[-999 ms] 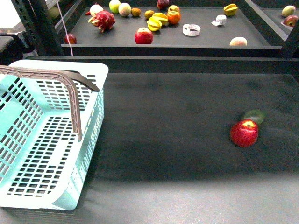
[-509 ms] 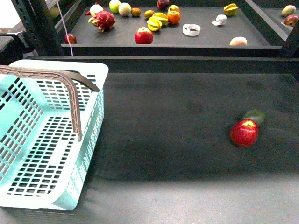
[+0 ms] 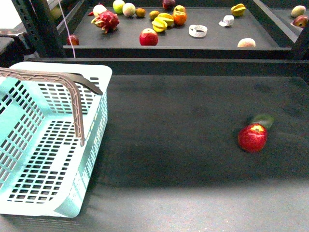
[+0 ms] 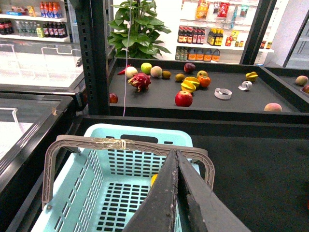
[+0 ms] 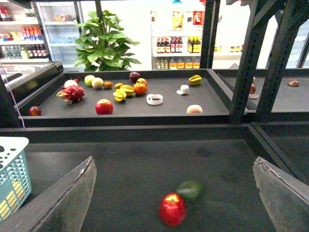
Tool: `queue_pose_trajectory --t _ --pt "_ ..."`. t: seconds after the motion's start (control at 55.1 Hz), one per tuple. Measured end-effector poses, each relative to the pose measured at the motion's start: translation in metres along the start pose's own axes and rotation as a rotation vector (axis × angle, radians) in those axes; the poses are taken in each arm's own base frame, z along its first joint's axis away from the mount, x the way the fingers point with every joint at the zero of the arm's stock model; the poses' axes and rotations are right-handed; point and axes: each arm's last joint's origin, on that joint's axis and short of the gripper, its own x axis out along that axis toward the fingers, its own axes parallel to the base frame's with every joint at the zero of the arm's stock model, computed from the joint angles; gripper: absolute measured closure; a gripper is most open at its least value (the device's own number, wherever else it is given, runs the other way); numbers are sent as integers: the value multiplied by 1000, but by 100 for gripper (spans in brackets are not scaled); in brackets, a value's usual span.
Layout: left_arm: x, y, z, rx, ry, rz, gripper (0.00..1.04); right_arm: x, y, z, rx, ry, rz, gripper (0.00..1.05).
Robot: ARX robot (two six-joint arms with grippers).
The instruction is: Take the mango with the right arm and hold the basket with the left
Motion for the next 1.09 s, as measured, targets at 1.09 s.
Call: queue_pose_trajectory --t 1.09 --pt "-16 0 -3 1 7 0 87 0 0 0 0 0 0 8"
